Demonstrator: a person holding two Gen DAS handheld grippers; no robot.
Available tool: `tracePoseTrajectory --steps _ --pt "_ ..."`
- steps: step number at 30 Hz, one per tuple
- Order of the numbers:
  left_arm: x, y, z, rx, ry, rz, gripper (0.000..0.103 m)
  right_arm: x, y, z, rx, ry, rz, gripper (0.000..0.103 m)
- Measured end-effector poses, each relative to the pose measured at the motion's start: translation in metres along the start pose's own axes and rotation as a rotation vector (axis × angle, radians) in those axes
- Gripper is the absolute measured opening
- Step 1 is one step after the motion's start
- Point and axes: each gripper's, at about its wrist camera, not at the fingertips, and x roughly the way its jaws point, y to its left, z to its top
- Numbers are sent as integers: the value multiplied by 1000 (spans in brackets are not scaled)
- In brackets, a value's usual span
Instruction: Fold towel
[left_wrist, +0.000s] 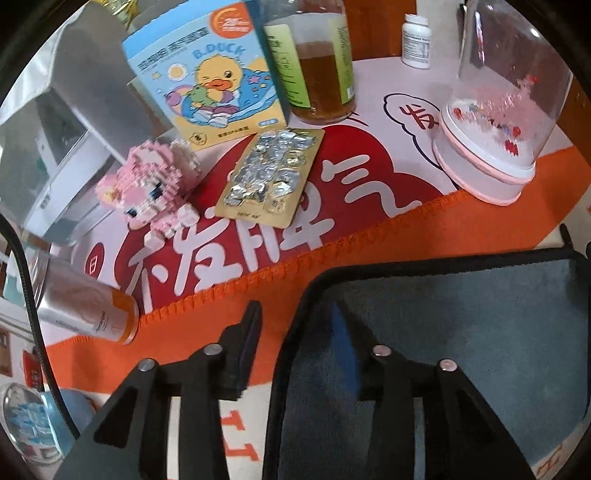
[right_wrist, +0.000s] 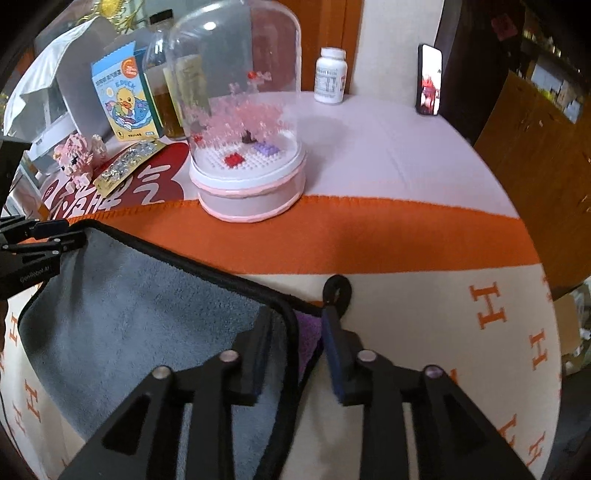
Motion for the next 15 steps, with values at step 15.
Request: tracePoseTrajectory --steps 15 --pt "-86 10 -76 -89 -20 -120 91 -63 42 -36 2 -10 141 32"
